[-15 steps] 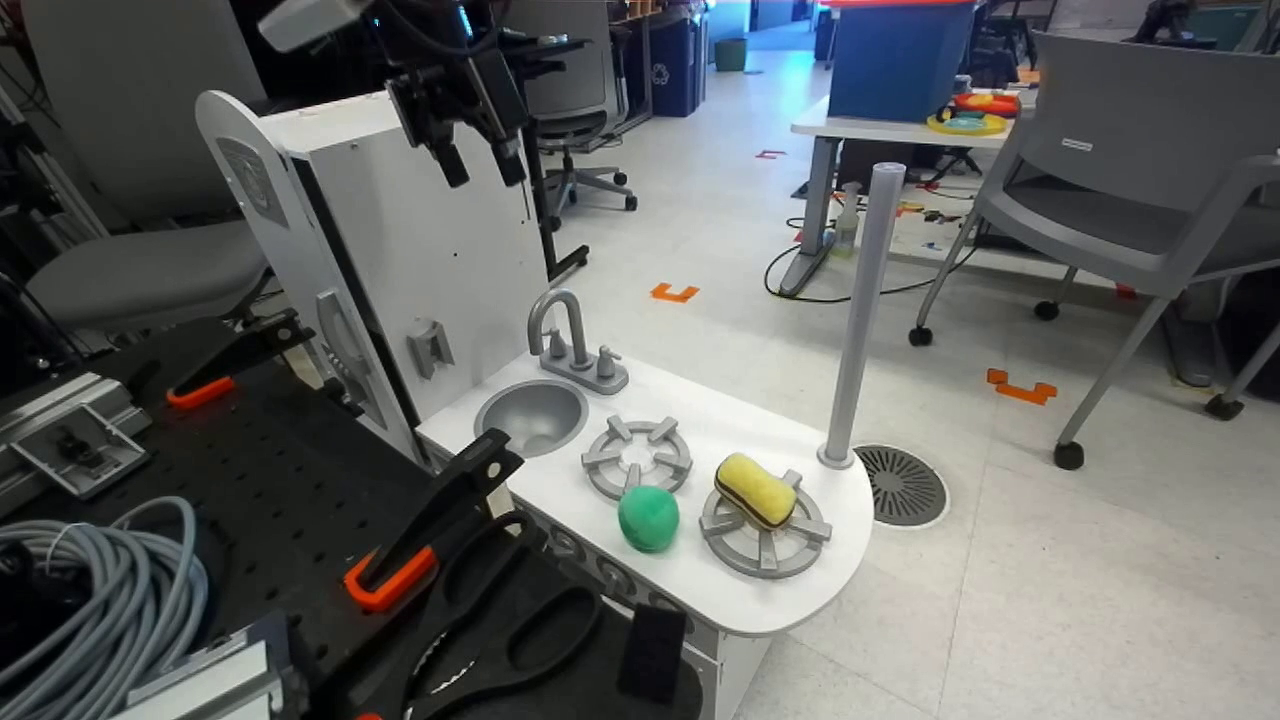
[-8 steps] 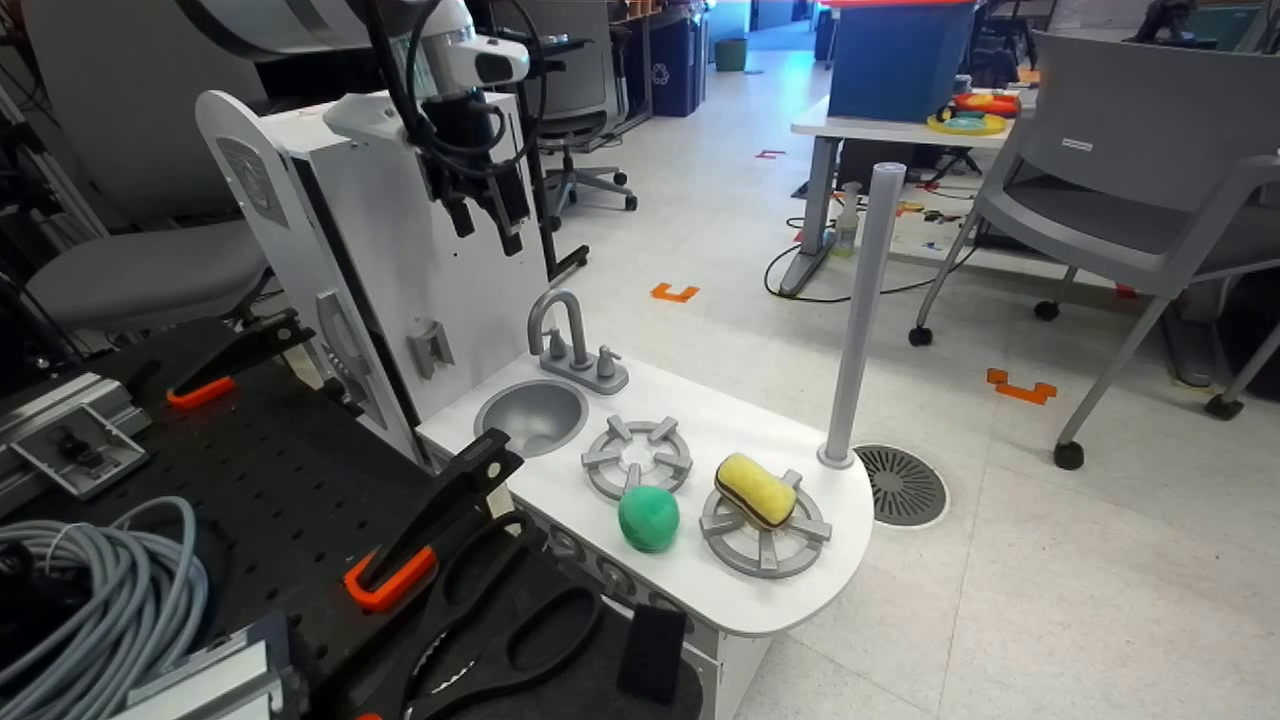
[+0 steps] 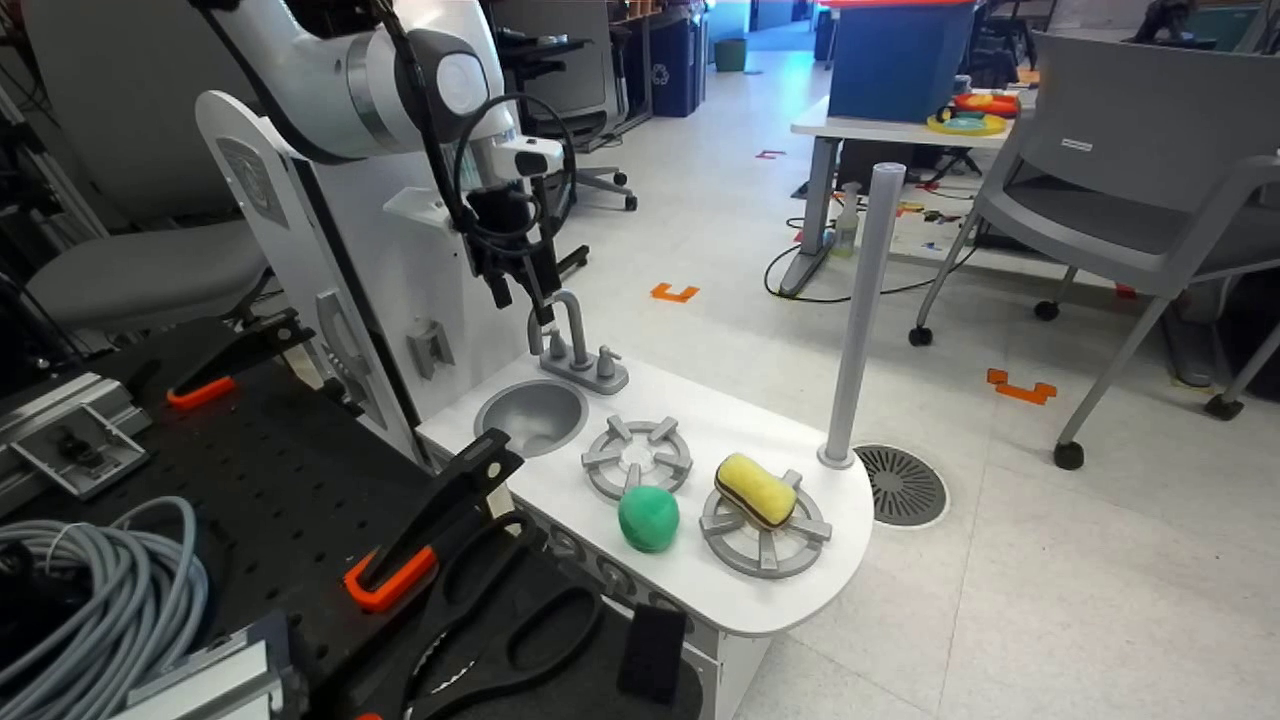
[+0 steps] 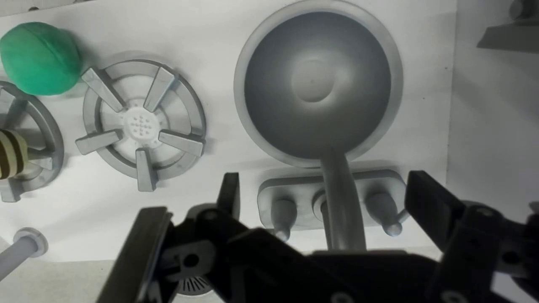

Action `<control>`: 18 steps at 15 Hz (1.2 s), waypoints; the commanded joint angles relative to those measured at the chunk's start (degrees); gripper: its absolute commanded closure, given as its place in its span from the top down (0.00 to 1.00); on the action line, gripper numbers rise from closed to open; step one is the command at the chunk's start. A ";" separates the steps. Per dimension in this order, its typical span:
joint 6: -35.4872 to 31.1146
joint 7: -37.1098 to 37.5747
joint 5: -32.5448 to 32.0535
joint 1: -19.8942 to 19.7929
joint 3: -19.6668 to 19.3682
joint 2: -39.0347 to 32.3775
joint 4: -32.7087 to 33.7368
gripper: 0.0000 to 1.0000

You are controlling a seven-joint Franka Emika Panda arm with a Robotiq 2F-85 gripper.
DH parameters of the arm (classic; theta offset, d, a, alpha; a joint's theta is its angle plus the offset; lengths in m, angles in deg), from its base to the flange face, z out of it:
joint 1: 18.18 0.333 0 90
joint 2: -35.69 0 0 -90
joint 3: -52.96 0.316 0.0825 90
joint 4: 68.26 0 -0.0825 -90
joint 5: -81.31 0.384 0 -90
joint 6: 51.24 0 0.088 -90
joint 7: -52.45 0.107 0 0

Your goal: Slide the tap to the right

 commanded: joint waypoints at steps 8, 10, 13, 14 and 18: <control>4.54 3.84 0.89 5.23 -7.15 -13.31 17.45 1.00; 9.53 5.39 1.50 4.64 -8.53 -14.50 20.11 1.00; 18.63 7.39 1.55 2.28 -9.42 -14.99 22.75 1.00; 21.12 8.08 1.22 1.65 -9.56 -15.31 23.70 1.00; 27.27 10.70 0.19 -0.91 -10.49 -16.05 27.17 1.00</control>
